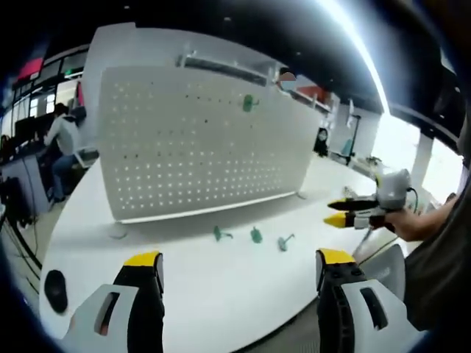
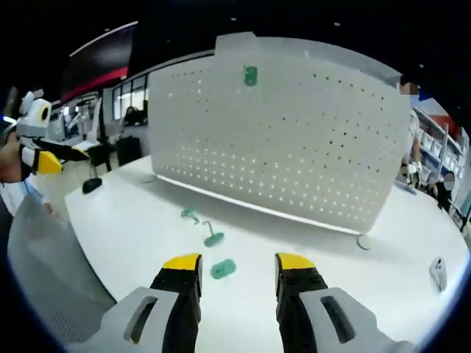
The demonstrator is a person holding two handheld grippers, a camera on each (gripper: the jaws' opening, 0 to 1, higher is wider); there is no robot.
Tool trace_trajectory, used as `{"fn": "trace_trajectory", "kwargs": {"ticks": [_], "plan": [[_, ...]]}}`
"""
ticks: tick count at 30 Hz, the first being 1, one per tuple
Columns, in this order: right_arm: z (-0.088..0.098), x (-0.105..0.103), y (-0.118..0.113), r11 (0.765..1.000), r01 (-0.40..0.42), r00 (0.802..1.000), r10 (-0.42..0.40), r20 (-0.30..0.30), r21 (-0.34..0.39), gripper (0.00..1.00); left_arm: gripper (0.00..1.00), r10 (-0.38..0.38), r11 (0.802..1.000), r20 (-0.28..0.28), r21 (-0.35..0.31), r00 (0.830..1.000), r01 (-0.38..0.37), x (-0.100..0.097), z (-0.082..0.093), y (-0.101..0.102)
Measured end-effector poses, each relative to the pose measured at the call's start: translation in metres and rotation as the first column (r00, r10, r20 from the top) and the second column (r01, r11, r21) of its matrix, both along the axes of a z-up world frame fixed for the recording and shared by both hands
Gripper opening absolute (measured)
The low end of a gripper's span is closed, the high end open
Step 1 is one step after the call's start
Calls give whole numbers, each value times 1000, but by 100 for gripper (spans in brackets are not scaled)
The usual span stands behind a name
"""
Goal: Insert the hook assembly into the mounting plate slot until the hook locks in place.
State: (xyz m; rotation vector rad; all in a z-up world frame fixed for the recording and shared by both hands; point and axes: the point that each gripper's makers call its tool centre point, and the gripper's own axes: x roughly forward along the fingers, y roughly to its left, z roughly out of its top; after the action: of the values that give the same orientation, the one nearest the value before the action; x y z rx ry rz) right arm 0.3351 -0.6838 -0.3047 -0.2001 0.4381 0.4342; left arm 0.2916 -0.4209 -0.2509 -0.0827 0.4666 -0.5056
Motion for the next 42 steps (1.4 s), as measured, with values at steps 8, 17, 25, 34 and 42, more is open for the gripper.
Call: {"fn": "trace_trajectory", "kwargs": {"ticks": [8,17,25,34,42], "plan": [[-21,-29,-3,999,-37,997,36,-63,-23,40,86,-21,1000,-65,-1,998,21,-13,-16,-5],[-30,-47,-8,996,-78,992,73,-108,-44,41,87,-61,998,-157,-12,986,60,-27,-38,-17],[-43,-50,-4,970,-210,971,192,-142,-122,40,87,-77,997,-189,-10,979,76,-34,-48,-21],[-56,-34,9,936,-321,938,293,-186,-143,40,87,-62,998,-205,-5,977,62,-29,-53,-17],[-67,-20,24,904,-401,904,364,-225,-148,39,87,-68,998,-231,4,971,71,-26,-61,-17]]}}
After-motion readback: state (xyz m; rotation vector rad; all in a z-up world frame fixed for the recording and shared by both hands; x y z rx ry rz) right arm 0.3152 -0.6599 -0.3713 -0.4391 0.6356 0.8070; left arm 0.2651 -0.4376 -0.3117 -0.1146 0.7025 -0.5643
